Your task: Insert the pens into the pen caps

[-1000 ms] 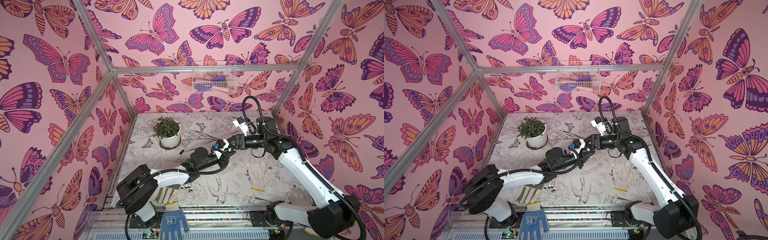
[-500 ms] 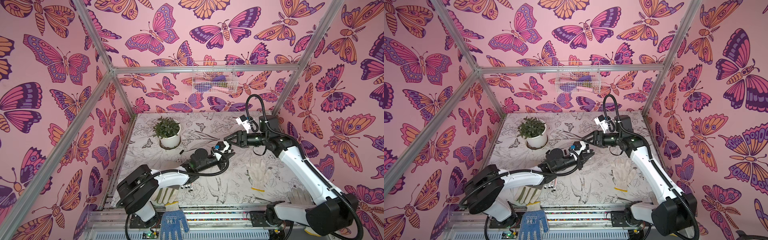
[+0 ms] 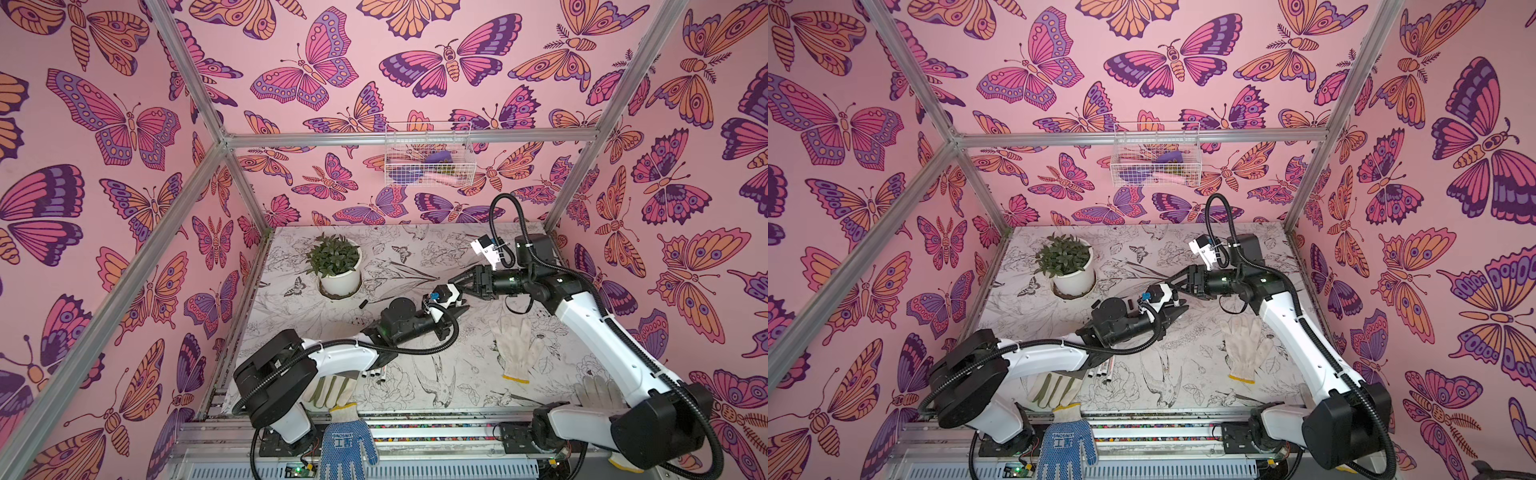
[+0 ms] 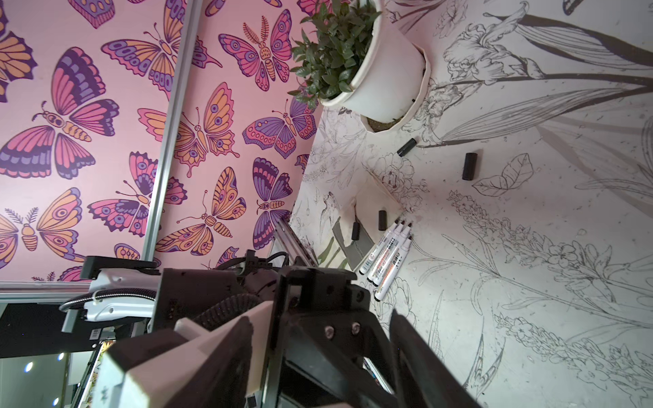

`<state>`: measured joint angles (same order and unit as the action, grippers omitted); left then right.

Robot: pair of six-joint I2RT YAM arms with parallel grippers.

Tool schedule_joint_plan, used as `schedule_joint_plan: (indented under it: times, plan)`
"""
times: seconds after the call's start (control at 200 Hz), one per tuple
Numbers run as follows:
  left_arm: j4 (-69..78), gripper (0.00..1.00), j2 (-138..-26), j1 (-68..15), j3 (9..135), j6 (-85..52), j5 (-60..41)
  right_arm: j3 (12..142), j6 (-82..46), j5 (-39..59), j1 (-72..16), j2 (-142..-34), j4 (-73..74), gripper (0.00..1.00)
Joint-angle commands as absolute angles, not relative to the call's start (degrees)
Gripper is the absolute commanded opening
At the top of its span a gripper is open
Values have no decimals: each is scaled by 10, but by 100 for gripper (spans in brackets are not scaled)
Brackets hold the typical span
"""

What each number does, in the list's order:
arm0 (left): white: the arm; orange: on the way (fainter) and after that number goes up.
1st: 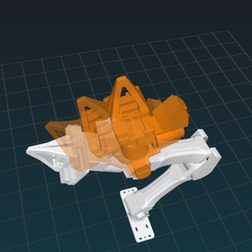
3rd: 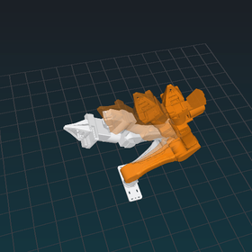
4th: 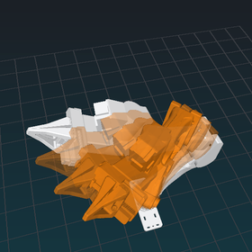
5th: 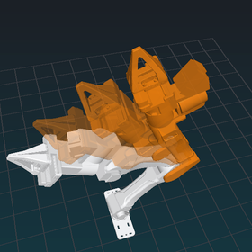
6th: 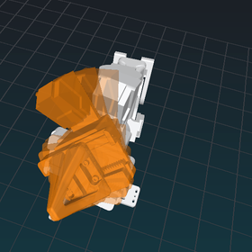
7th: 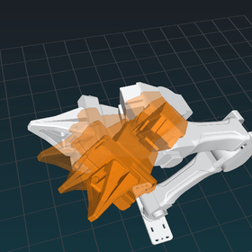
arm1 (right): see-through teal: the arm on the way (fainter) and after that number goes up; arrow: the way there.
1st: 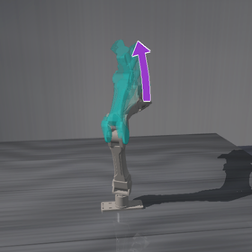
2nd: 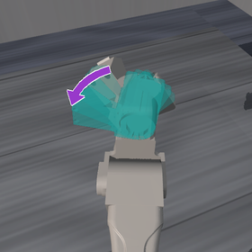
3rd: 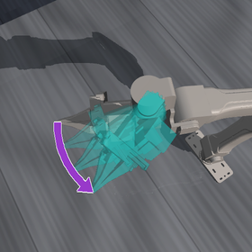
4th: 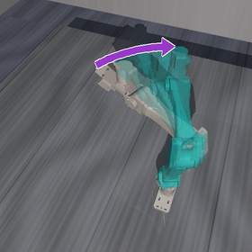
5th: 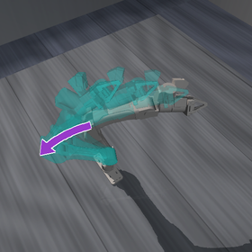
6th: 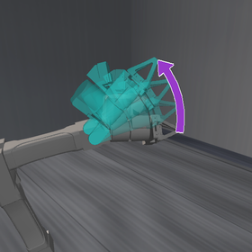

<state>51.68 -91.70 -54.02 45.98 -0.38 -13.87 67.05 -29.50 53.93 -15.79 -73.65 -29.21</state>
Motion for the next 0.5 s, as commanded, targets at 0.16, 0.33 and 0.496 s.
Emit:
schedule_joint_plan:
  times: [0.16, 0.33, 0.496]
  plan:
    - [551, 0, -903, -532, 516, -16, -124, 635, -243, 501, -157, -744, -349, 61]
    - [543, 0, -910, -529, 534, -16, -144, 644, -235, 496, -156, -745, -343, 62]
    - [555, 0, -912, -525, 502, -46, -123, 660, -248, 453, -136, -742, -327, 64]
